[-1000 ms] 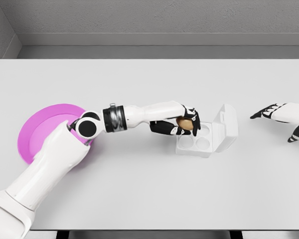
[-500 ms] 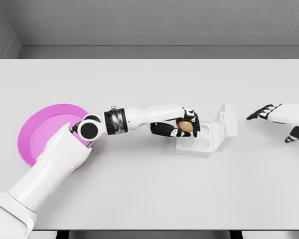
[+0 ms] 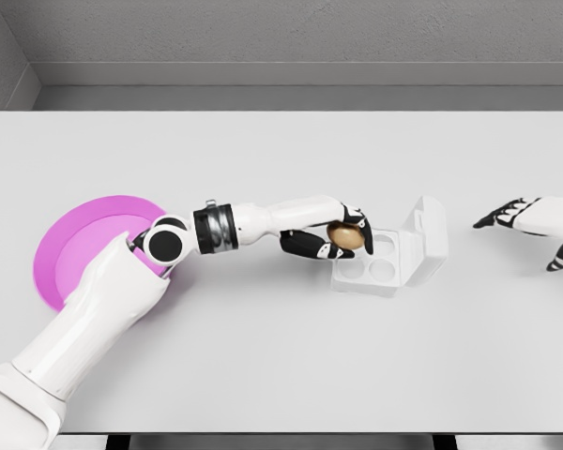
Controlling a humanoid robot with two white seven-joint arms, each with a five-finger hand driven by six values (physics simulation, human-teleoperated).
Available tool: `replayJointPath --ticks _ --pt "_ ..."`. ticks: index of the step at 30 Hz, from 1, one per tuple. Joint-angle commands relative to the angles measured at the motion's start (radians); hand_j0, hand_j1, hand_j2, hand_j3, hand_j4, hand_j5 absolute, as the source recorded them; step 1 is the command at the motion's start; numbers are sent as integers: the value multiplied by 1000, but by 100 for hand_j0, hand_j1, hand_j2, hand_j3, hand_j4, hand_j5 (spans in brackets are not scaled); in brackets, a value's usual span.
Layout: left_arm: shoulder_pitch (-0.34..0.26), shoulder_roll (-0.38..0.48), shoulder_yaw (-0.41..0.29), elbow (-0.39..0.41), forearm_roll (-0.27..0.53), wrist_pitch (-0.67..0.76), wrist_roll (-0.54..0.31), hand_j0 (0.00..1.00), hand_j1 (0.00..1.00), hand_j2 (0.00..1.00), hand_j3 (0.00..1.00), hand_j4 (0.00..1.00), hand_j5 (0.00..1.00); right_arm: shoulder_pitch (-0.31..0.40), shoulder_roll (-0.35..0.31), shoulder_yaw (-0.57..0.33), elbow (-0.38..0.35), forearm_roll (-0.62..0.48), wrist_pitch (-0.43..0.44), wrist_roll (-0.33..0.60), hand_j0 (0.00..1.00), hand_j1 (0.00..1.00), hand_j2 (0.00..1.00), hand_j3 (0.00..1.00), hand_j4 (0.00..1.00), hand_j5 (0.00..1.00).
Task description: Pack egg into the box and close the box lid
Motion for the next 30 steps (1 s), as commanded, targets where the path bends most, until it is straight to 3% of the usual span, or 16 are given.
replayJointPath --ticks 1,4,7,17,23,30 --pt "0 6 -1 -19 18 43 1 46 46 46 46 46 46 0 -20 1 -12 -5 2 -2 100 100 100 100 100 100" --pt "-2 38 -24 -62 62 137 1 46 46 46 46 46 46 8 -55 -1 -66 -5 2 -2 100 100 100 100 100 100" --pt "-2 49 -29 -97 96 175 1 46 46 46 46 46 46 9 -69 -4 -67 -5 2 -2 100 100 100 100 100 100" --pt "-3 73 -66 -149 211 368 1 46 46 46 46 46 46 21 -57 1 -104 -5 2 -1 100 100 100 100 100 100" --pt "-8 98 -73 -223 193 473 1 46 46 46 46 46 46 25 -57 -4 -106 -7 2 -1 100 100 100 100 100 100" --pt "-44 96 -81 -230 136 566 1 46 46 46 46 46 46 23 -63 -4 -106 -5 2 -1 100 100 100 100 100 100"
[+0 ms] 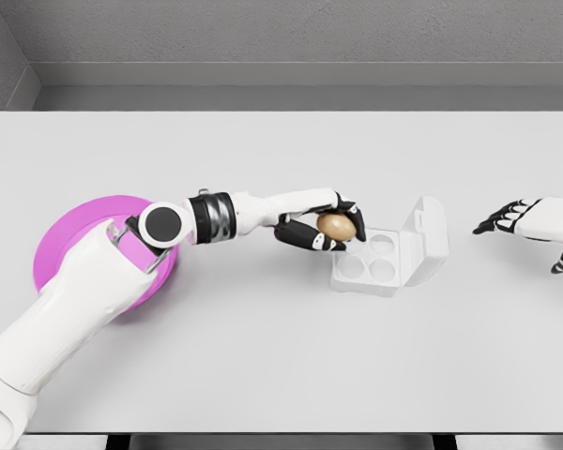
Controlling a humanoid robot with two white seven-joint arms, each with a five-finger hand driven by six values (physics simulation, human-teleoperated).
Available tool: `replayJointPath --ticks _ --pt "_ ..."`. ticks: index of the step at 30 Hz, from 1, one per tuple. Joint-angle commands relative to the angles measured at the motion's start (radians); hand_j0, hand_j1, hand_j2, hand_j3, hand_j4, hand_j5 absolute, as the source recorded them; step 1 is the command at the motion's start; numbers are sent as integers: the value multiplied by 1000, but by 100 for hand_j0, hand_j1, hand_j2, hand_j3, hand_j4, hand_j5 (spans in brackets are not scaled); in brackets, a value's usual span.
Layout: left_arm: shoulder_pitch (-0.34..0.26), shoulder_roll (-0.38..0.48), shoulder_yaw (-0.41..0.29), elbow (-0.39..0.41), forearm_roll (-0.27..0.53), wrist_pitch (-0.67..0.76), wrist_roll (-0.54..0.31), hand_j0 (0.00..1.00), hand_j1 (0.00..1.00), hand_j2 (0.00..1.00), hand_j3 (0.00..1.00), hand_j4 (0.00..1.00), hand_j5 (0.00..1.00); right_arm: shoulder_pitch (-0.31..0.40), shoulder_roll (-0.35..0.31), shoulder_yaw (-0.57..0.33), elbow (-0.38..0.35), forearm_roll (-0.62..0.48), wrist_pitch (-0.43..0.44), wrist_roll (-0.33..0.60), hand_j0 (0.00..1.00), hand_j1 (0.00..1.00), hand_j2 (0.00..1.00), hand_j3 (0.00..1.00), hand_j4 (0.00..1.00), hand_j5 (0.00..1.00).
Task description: Pack egg into the box and close the box lid
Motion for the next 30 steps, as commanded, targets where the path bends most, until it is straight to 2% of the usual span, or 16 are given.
replayJointPath --ticks 1,3,6,13,15,22,30 --pt "0 0 -5 -6 -19 53 0 46 46 46 46 46 46 -2 -6 0 1 -4 2 0 100 100 100 100 100 100" --pt "-5 0 -5 -53 -65 107 0 46 46 46 46 46 46 -2 -4 -2 1 -4 2 0 100 100 100 100 100 100" --pt "-8 -5 -5 -76 -96 130 0 46 46 46 46 46 46 -2 -3 0 0 -4 2 0 100 100 100 100 100 100" --pt "-17 -5 -8 -112 -105 233 0 46 46 46 46 46 46 -2 -1 0 1 -4 2 0 100 100 100 100 100 100" --pt "-18 -8 -16 -112 -136 273 0 46 46 46 46 46 46 -2 -4 0 1 -6 2 0 100 100 100 100 100 100" --pt "-23 -14 -17 -167 -196 319 0 46 46 46 46 46 46 -2 -1 0 1 -4 2 0 100 100 100 100 100 100" --pt "-23 -20 -17 -178 -202 348 0 46 46 46 46 46 46 -2 -7 -2 1 -4 2 0 100 100 100 100 100 100"
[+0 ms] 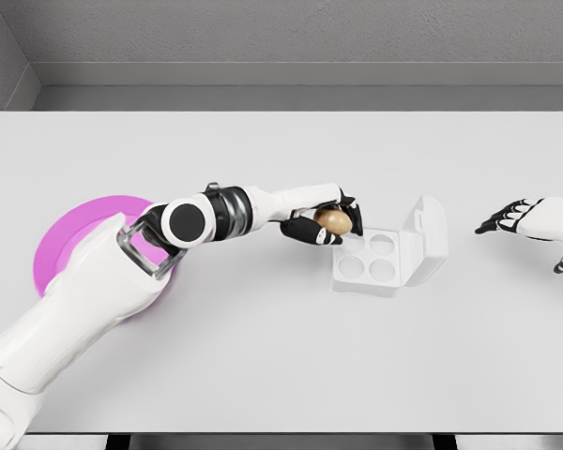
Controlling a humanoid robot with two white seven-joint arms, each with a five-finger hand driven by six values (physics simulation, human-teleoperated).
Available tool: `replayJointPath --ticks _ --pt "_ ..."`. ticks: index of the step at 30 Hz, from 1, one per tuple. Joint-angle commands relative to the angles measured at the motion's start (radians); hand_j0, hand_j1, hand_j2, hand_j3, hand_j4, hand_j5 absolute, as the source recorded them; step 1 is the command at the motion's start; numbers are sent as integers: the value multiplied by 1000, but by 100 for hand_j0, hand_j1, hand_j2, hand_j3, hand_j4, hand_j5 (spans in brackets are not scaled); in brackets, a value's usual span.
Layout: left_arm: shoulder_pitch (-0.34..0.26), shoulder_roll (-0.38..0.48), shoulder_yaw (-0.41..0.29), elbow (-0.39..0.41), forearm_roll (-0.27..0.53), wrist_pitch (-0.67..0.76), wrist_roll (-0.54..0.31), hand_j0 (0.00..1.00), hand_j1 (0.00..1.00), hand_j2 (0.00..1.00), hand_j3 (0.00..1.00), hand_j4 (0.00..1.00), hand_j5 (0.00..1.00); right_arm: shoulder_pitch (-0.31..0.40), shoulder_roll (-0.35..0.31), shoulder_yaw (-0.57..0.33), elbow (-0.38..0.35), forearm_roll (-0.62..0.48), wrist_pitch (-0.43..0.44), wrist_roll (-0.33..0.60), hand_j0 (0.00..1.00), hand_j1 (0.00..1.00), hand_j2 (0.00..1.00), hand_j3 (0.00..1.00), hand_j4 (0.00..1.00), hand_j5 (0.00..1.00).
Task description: Pack egg into the box and close the box lid
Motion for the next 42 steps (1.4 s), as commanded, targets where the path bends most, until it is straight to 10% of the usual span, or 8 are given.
replayJointPath --ticks 1,42 --pt "0 -1 0 -9 0 28 0 46 46 46 46 46 46 0 -4 -1 0 -4 2 0 100 100 100 100 100 100" --pt "23 -50 -29 -64 -71 163 0 56 56 56 56 56 56 0 -1 -1 1 -4 2 4 100 100 100 100 100 100"
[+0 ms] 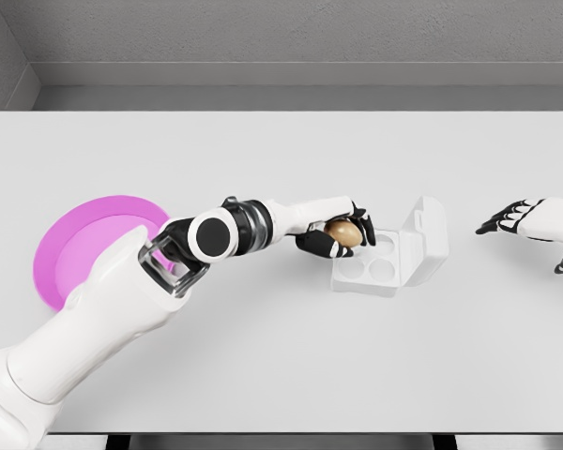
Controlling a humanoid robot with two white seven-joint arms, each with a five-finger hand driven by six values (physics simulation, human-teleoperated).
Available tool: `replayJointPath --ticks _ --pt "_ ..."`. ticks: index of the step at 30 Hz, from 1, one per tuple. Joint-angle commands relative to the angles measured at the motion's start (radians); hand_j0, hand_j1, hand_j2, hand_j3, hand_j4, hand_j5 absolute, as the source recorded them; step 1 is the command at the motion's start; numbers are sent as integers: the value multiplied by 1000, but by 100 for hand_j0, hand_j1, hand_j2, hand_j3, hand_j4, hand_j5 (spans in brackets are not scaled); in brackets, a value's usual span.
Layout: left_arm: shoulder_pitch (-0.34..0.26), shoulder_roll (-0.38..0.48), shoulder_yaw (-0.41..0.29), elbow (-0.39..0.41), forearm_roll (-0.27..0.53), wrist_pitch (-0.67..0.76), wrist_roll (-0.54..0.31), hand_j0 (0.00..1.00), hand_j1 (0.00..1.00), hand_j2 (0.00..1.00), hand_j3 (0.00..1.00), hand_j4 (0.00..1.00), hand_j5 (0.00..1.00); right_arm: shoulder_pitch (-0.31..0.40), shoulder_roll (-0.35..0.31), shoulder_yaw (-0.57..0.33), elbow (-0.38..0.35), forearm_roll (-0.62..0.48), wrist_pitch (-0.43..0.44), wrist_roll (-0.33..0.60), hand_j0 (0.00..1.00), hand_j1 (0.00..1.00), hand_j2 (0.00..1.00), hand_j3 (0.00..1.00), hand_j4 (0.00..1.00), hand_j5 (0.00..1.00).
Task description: Pack egg into the box and close the box lid
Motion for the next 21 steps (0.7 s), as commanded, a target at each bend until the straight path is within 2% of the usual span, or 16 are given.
replayJointPath --ticks 1,5,10,21 --pt "0 1 0 0 1 -2 0 57 57 57 57 57 57 0 -2 -1 0 -4 2 0 100 100 100 100 100 100" --pt "0 1 0 0 1 -2 0 61 61 61 61 61 61 0 -2 -5 1 -4 2 0 100 100 100 100 100 100" --pt "-2 1 -1 0 1 0 0 61 61 61 61 61 61 0 -5 -8 1 -4 2 0 100 100 100 100 100 100" --pt "-3 -1 -1 -8 1 -10 0 55 55 55 55 55 55 0 -5 -8 1 -6 2 0 100 100 100 100 100 100"
